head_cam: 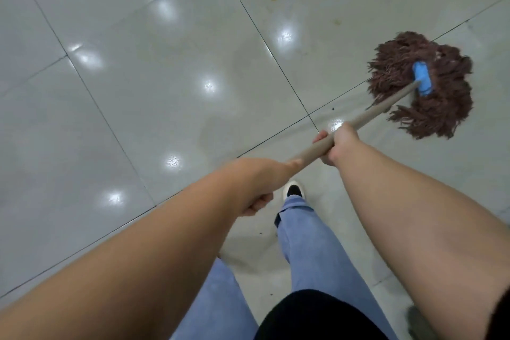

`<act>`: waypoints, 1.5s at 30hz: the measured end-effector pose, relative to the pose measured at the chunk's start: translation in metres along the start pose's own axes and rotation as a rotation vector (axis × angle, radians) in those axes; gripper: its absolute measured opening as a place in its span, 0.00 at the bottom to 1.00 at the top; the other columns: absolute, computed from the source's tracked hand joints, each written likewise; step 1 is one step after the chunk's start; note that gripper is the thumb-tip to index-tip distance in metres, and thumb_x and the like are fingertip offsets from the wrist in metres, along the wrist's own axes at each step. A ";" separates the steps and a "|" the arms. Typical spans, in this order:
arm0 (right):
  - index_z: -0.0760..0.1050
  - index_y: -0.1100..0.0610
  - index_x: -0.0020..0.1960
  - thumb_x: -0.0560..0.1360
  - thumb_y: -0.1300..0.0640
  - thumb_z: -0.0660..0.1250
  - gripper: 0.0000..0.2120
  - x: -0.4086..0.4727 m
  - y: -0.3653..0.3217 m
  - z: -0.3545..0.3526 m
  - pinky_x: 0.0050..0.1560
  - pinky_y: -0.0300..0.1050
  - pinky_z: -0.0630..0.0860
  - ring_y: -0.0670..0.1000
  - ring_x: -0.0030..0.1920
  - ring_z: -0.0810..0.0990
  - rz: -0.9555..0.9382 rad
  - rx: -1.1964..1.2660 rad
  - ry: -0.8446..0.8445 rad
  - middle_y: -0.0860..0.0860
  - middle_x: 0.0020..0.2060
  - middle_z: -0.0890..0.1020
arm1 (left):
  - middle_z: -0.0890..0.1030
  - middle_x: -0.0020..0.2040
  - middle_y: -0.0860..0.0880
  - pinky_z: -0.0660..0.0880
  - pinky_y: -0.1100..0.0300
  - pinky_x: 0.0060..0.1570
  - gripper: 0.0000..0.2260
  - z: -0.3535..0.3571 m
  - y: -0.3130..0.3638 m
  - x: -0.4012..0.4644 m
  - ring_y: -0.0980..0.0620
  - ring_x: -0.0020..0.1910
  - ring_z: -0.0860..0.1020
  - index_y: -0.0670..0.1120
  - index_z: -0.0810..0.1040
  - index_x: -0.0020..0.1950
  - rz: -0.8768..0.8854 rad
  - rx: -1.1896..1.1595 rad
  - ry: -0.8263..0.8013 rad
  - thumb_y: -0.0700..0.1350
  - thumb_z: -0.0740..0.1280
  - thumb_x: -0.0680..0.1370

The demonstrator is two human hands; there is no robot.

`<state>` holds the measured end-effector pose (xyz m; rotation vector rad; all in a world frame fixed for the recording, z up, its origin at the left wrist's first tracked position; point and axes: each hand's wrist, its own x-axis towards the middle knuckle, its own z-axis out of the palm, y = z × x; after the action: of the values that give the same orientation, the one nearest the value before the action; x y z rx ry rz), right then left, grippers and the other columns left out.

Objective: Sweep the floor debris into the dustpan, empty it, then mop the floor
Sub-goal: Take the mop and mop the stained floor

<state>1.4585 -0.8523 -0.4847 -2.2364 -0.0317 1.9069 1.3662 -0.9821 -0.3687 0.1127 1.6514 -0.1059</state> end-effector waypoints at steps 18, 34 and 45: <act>0.62 0.59 0.40 0.80 0.48 0.50 0.17 -0.195 0.488 0.172 0.19 0.32 0.69 0.50 0.22 0.66 0.225 -0.243 -0.229 0.54 0.25 0.69 | 0.70 0.20 0.51 0.66 0.67 0.21 0.34 -0.175 -0.506 -0.100 0.55 0.15 0.65 0.46 0.72 0.33 -0.379 -0.048 0.085 0.79 0.56 0.61; 0.61 0.55 0.38 0.80 0.43 0.54 0.19 -0.122 0.341 0.186 0.21 0.30 0.67 0.48 0.22 0.64 0.126 -0.085 -0.102 0.52 0.27 0.67 | 0.66 0.15 0.51 0.67 0.69 0.22 0.34 -0.165 -0.353 -0.038 0.52 0.11 0.63 0.44 0.70 0.35 -0.250 -0.005 0.051 0.76 0.52 0.65; 0.63 0.55 0.39 0.79 0.41 0.55 0.19 -0.028 -0.004 0.189 0.21 0.31 0.67 0.49 0.19 0.65 0.050 0.093 -0.055 0.52 0.23 0.67 | 0.64 0.15 0.52 0.64 0.69 0.24 0.31 -0.177 0.006 0.004 0.53 0.13 0.62 0.44 0.68 0.37 -0.124 0.071 0.010 0.74 0.54 0.69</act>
<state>1.2695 -0.8266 -0.4848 -2.1439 0.1035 1.9531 1.1924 -0.9519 -0.3579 0.0645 1.6644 -0.2585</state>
